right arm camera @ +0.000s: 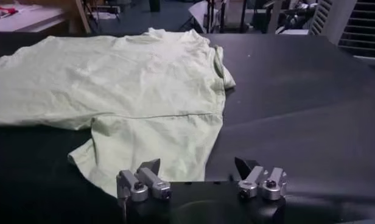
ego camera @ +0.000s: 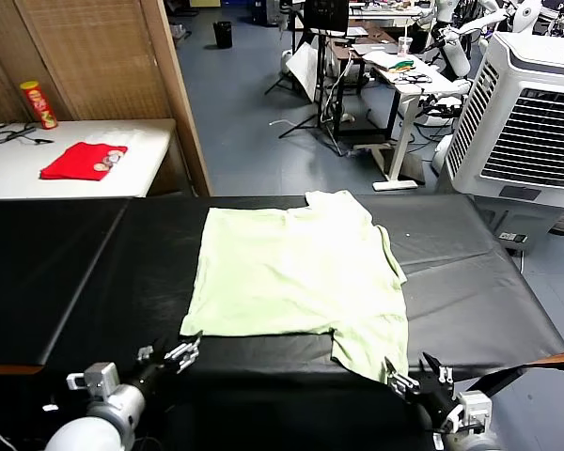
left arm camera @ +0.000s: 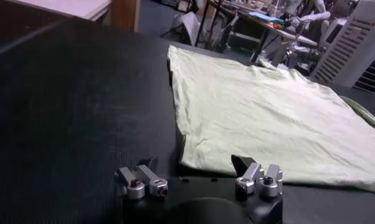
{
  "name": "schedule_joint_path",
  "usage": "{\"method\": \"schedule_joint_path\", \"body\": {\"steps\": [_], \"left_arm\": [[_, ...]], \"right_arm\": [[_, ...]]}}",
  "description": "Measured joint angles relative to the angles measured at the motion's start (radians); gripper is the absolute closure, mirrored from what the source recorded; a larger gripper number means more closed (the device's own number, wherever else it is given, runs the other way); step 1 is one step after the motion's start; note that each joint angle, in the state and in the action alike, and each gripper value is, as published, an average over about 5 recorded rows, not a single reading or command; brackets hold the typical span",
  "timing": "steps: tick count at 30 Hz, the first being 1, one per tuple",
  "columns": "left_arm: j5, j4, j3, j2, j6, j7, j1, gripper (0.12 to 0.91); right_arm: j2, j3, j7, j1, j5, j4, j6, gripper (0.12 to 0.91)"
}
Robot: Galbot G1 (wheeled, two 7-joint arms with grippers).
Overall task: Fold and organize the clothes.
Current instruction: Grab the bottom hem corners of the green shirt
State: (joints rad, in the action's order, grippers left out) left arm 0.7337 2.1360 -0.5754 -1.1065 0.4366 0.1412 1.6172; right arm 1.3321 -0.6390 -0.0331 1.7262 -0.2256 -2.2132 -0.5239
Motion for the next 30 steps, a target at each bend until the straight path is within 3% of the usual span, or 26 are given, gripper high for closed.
{"method": "schedule_joint_path", "body": {"steps": [4, 11, 14, 17, 23, 25, 30], "left_arm": [[-0.009, -0.008, 0.001, -0.004, 0.004, -0.002, -0.009, 0.232], [-0.011, -0.040, 0.004, -0.008, -0.009, -0.005, -0.018, 0.265], [-0.019, -0.051, 0.012, -0.010, -0.017, -0.011, -0.021, 0.389], [-0.025, -0.061, 0.018, -0.014, -0.021, -0.013, -0.028, 0.557], [-0.026, -0.054, 0.022, -0.021, -0.026, -0.012, -0.024, 0.863], [-0.030, -0.039, 0.019, -0.022, -0.028, -0.010, -0.013, 0.901], [-0.049, 0.017, 0.001, -0.022, -0.028, 0.007, 0.033, 0.903]], "right_arm": [[0.007, 0.006, 0.001, -0.005, 0.006, 0.008, 0.000, 0.278], [0.019, 0.016, 0.001, -0.009, 0.011, 0.021, 0.001, 0.600], [0.022, 0.016, 0.004, -0.005, 0.012, 0.018, 0.001, 0.762], [0.024, 0.013, 0.017, 0.003, 0.014, 0.010, 0.000, 0.875], [0.033, 0.000, 0.065, 0.047, 0.016, -0.049, -0.013, 0.904], [0.036, -0.007, 0.074, 0.072, 0.016, -0.081, -0.016, 0.904], [0.027, -0.030, 0.068, 0.113, 0.002, -0.134, 0.016, 0.904]]}}
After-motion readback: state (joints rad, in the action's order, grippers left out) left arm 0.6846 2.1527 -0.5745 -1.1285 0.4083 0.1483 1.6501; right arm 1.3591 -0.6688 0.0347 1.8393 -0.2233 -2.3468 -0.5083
